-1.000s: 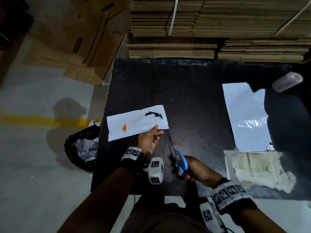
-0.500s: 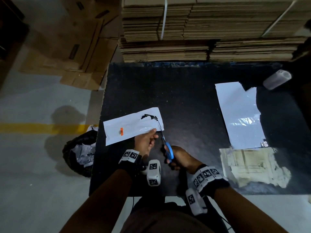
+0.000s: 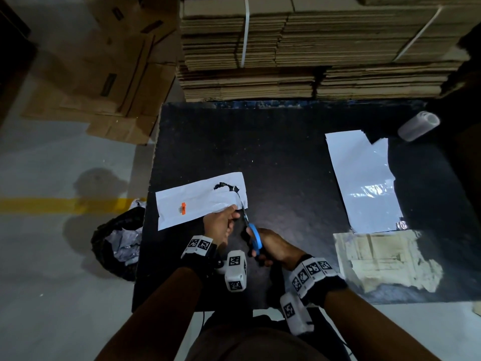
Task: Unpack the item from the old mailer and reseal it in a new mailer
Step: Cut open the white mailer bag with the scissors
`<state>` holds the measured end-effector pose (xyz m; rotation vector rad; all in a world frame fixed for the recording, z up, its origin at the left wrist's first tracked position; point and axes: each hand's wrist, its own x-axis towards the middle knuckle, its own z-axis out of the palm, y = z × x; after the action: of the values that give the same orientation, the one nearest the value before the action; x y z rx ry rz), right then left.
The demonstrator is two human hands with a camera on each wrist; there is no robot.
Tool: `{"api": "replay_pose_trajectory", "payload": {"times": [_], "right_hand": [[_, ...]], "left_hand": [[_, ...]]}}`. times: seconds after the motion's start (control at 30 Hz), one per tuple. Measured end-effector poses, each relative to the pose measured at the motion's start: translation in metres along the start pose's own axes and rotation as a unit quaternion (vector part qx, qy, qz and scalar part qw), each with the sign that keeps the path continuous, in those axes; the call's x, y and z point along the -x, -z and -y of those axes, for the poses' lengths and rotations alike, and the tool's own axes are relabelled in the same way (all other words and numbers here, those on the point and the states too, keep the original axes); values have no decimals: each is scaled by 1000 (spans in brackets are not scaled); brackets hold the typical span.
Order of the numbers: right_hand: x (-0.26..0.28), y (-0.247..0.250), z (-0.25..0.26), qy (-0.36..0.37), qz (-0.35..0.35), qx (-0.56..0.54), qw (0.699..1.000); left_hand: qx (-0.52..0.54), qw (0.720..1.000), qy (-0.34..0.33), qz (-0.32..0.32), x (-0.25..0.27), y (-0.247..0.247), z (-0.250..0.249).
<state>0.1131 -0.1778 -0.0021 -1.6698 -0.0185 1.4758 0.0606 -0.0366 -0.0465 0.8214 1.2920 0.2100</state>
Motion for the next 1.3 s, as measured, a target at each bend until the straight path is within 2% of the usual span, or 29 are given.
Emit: {"api": "replay_pose_trajectory", "payload": {"times": [0.2, 0.37, 0.57, 0.7, 1.3], "right_hand": [[-7, 0, -5, 16, 9, -12, 1000], [-13, 0, 1, -35, 14, -8, 999], [-13, 1, -1, -3, 19, 1, 1000], [-11, -1, 7, -21, 4, 37, 999], [-23, -5, 7, -27, -24, 22, 999]], "left_hand": [[-7, 1000, 3, -2, 4, -1, -4], [-13, 1000, 8, 0, 6, 0, -6], [-17, 1000, 11, 10, 7, -1, -7], [-20, 1000, 13, 19, 7, 1, -7], [-7, 1000, 5, 18, 4, 4, -2]]}}
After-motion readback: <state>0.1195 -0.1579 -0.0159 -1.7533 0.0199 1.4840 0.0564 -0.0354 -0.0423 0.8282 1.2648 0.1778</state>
